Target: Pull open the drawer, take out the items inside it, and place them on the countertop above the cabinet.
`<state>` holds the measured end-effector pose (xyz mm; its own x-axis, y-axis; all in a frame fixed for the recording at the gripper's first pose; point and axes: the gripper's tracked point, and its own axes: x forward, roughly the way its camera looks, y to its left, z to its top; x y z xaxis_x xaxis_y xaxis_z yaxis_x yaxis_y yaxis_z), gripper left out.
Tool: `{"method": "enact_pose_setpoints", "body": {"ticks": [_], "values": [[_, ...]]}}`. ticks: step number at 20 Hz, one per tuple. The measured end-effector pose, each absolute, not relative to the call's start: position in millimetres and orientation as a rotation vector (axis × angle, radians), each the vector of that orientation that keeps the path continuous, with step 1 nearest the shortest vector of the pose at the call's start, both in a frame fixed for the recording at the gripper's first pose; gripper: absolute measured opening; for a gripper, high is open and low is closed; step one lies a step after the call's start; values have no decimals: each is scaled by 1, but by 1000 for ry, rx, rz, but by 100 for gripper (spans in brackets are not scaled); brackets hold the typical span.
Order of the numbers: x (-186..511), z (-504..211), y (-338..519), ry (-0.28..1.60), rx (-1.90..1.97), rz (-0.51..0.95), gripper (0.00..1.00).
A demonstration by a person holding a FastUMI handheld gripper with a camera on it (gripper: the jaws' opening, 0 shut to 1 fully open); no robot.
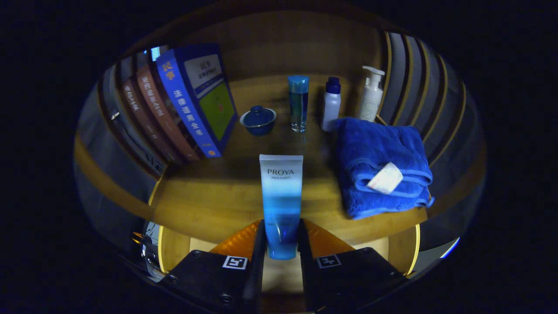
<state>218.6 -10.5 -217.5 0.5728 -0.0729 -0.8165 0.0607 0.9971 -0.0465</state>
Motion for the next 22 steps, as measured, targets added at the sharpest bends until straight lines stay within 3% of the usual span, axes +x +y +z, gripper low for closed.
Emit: {"method": "enact_pose_setpoints", "body": {"ticks": [6,9,15,22], "values": [[248,-231,-13,946,42,-100,47],[249,-223,-16,920,27,-106,100],[227,-199,-5,828,5,-83,99],[149,-119,23,511,-52,0,99]]}}
